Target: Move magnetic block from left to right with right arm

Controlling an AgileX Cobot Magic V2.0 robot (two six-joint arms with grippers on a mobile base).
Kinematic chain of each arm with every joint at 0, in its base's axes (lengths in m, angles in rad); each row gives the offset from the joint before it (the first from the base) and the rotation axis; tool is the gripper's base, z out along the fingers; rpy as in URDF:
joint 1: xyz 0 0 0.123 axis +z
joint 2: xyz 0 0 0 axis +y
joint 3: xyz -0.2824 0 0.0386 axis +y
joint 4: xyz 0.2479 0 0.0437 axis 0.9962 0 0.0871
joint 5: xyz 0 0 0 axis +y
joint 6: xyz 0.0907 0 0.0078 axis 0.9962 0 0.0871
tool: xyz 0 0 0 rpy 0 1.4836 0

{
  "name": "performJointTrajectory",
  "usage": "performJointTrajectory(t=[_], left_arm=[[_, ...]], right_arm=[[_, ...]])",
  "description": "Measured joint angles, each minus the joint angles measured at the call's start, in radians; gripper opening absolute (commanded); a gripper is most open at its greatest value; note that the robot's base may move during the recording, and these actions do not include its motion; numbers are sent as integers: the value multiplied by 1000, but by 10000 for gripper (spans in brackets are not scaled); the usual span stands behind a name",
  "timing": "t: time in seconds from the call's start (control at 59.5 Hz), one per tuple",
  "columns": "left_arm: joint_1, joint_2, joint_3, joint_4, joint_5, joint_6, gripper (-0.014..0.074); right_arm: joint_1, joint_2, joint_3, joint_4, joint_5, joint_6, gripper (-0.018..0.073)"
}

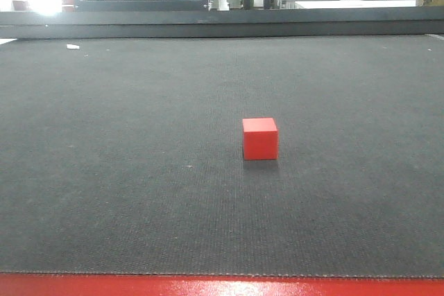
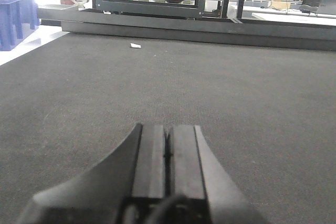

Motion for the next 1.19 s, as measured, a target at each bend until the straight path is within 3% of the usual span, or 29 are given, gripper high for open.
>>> performJointTrajectory(t=[0.353,0.554,0.672,0.89,0.958,1.193], left_arm=[[0,0,0,0,0,0,-116],[0,0,0,0,0,0,-116],[0,0,0,0,0,0,-116],[0,0,0,0,0,0,-116],[0,0,0,0,0,0,-116],[0,0,0,0,0,0,-116]], right_arm=[[0,0,0,8,-27,35,56],[0,12,-161,6,70,68,62],[0,101,-279,3,72,69,162],[45,373,-434,0,84,71,533],[74,465,-481,0,88,71,611],[260,785,-687,-13,157,71,626]])
